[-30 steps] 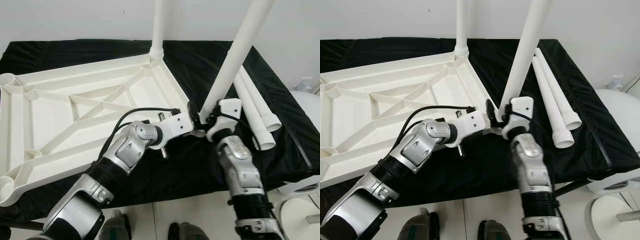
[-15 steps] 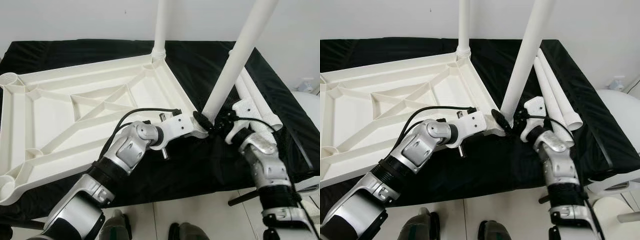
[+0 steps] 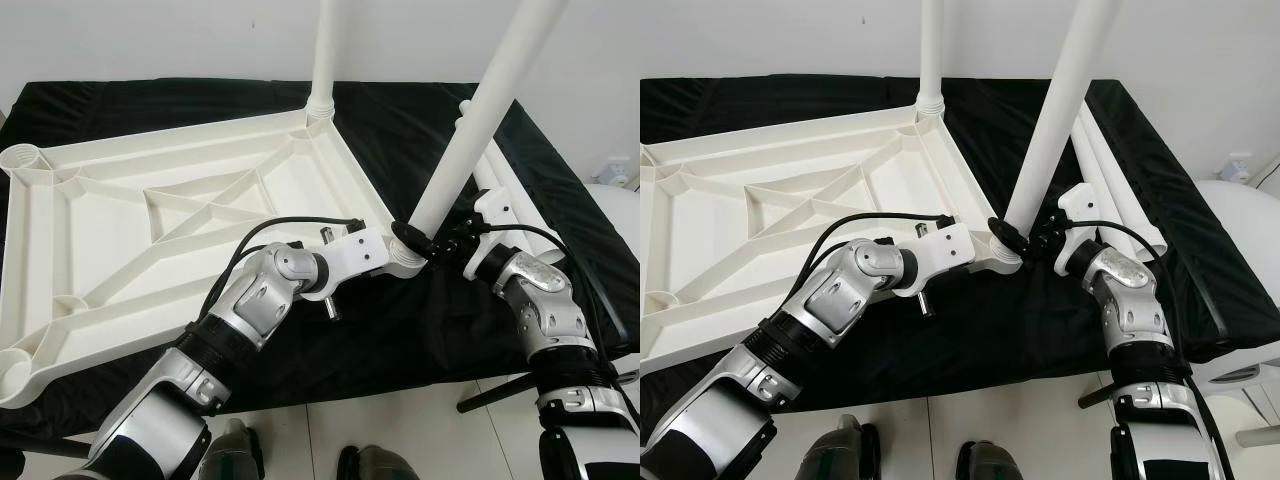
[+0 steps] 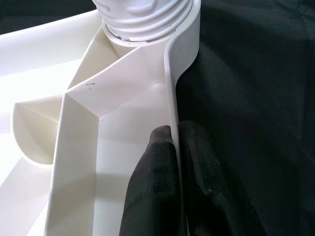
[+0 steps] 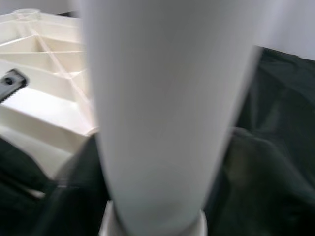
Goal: Building children table
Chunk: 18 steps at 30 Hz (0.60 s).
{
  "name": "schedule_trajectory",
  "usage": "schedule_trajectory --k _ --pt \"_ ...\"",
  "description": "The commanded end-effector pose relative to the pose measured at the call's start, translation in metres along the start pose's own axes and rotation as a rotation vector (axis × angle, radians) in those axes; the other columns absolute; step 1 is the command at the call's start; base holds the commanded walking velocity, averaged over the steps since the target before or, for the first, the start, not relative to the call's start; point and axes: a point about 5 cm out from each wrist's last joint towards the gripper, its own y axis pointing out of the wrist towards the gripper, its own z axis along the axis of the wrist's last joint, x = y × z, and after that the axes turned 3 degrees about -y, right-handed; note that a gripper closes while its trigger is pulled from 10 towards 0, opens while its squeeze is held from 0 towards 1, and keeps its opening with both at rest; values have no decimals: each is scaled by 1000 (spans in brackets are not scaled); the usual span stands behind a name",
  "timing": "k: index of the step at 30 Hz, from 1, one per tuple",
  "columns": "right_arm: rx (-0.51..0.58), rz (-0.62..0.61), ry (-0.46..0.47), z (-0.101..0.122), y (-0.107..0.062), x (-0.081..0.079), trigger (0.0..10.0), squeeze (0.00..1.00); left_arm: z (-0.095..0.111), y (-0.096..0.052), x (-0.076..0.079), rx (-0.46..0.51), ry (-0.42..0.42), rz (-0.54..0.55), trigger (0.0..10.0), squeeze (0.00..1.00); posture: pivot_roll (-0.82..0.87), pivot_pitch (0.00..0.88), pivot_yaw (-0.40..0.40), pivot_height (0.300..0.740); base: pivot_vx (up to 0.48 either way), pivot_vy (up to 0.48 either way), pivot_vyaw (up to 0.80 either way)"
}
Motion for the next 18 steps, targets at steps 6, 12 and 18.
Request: schedule_trajectory --k 6,12,18 --pt "-26 9 2 -5 -4 3 0 0 17 4 6 60 59 -23 10000 0 -41 43 -36 740 0 0 0" --pt "-22 14 14 -8 -3 1 10000 0 17 4 7 62 59 -28 10000 0 -41 43 -39 740 0 0 0" --pt "-10 -15 23 -9 -2 -4 10000 0 16 4 8 61 59 -30 10000 0 -41 45 -38 740 0 0 0"
